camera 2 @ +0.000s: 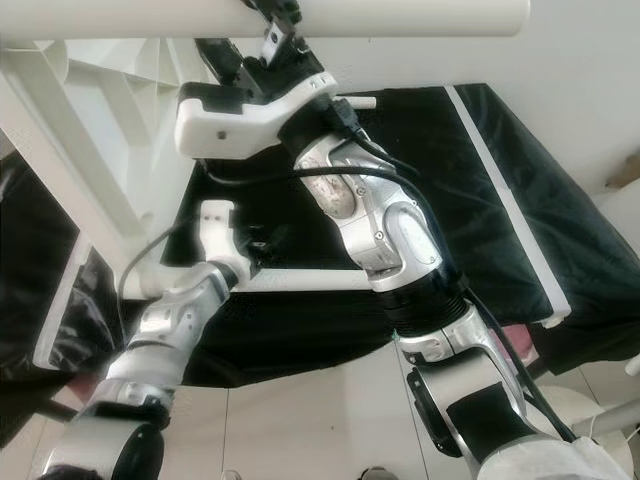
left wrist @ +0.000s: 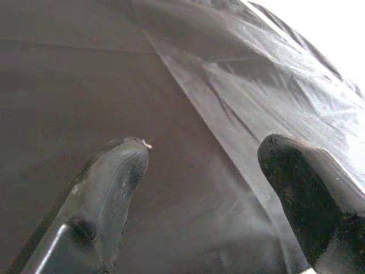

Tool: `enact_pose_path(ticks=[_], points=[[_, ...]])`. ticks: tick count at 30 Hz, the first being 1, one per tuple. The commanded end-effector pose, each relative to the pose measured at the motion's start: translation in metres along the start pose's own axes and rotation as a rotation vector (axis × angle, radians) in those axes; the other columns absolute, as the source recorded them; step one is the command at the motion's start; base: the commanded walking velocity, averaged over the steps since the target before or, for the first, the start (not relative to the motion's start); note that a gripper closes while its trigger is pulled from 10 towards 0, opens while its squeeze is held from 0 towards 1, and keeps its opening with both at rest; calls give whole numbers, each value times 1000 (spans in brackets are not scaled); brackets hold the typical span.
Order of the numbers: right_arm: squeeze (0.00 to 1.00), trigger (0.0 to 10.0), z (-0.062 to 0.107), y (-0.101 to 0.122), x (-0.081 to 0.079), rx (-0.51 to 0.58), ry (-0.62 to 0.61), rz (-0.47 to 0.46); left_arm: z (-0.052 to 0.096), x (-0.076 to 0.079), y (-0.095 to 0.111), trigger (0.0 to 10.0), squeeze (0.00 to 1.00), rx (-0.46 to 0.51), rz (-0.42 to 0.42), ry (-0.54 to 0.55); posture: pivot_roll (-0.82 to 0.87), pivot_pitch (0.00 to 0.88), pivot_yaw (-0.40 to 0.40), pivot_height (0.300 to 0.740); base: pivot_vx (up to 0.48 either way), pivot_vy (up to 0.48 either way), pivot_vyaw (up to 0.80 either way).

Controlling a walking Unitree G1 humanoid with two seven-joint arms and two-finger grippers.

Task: Building children table

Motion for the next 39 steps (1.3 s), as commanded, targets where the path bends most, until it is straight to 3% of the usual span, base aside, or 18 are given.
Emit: enact_pose_path(ticks=[1,4,5,10,13,14,16,18,23,26,29,32,33,34,35,37,38,39], points=[[0,10000,-3,3,-5,2,25,1,0,-9,-2,10000,0,13,26,46,-120,98,35,740,0,0,0],[0,10000,-5,3,-5,-1,26,-2,-2,-12,-1,10000,0,28,36,65,-120,98,35,740,0,0,0],[0,0,-3,0,-10,-26,41,-21,0,-26,2,10000,0,55,75,142,-129,95,35,740,0,0,0],[0,0,3,-6,-23,-72,77,-41,11,-59,7,10000,0,125,173,310,-146,96,39,740,0,0,0],[0,0,5,-15,-22,-105,88,-48,21,-77,9,10000,0,156,190,390,-156,95,40,740,0,0,0],[0,0,4,-21,-16,-122,87,-45,30,-91,11,10000,0,173,198,452,-159,96,42,740,0,0,0],[0,0,4,-21,-16,-122,87,-45,30,-91,11,10000,0,173,198,452,-159,96,42,740,0,0,0],[0,0,1,-35,5,-167,60,-33,50,-120,23,10000,0,216,183,563,-183,102,56,740,0,0,0],[0,0,1,-47,27,-214,20,-22,65,-137,44,10000,0,274,130,629,-194,105,65,740,0,0,0],[0,0,1,-65,55,-272,-59,-18,80,-151,83,10000,0,359,62,688,-216,107,81,740,0,0,0],[0,0,1,-70,66,-284,-89,-5,82,-153,96,10000,0,383,35,691,-225,109,90,740,0,0,0],[0,0,2,-85,100,-330,-187,-5,84,-146,139,10000,0,470,-14,663,-241,116,103,740,0,0,0],[0,0,3,-92,113,-353,-233,-12,82,-135,167,10000,0,519,-62,636,-243,116,103,740,0,0,0],[0,0,3,-92,113,-353,-233,-12,82,-135,167,10000,0,519,-62,636,-243,116,103,740,0,0,0],[0,0,4,-96,122,-368,-261,-16,81,-128,185,10000,0,551,-96,618,-242,116,102,740,0,0,0],[0,0,10,-112,141,-428,-328,-27,78,-83,250,10000,0,683,-235,494,-238,116,99,740,0,0,0],[0,0,10,-112,141,-428,-328,-27,78,-83,250,10000,0,683,-235,494,-238,116,99,740,0,0,0],[0,0,14,-117,147,-450,-364,-32,76,-54,279,10000,0,742,-280,400,-228,115,95,740,0,0,0]])
Point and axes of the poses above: a point about 5 cm out from each wrist's last joint towards the gripper, its own z axis pointing back from the gripper into the wrist, its own y axis along the axis of the wrist's last joint, x = y × z, the point moved 3 cm from there along -z, pointing out of the wrist towards the gripper, and after that the axes turned 13 degrees about z, right-handed, at the moved point
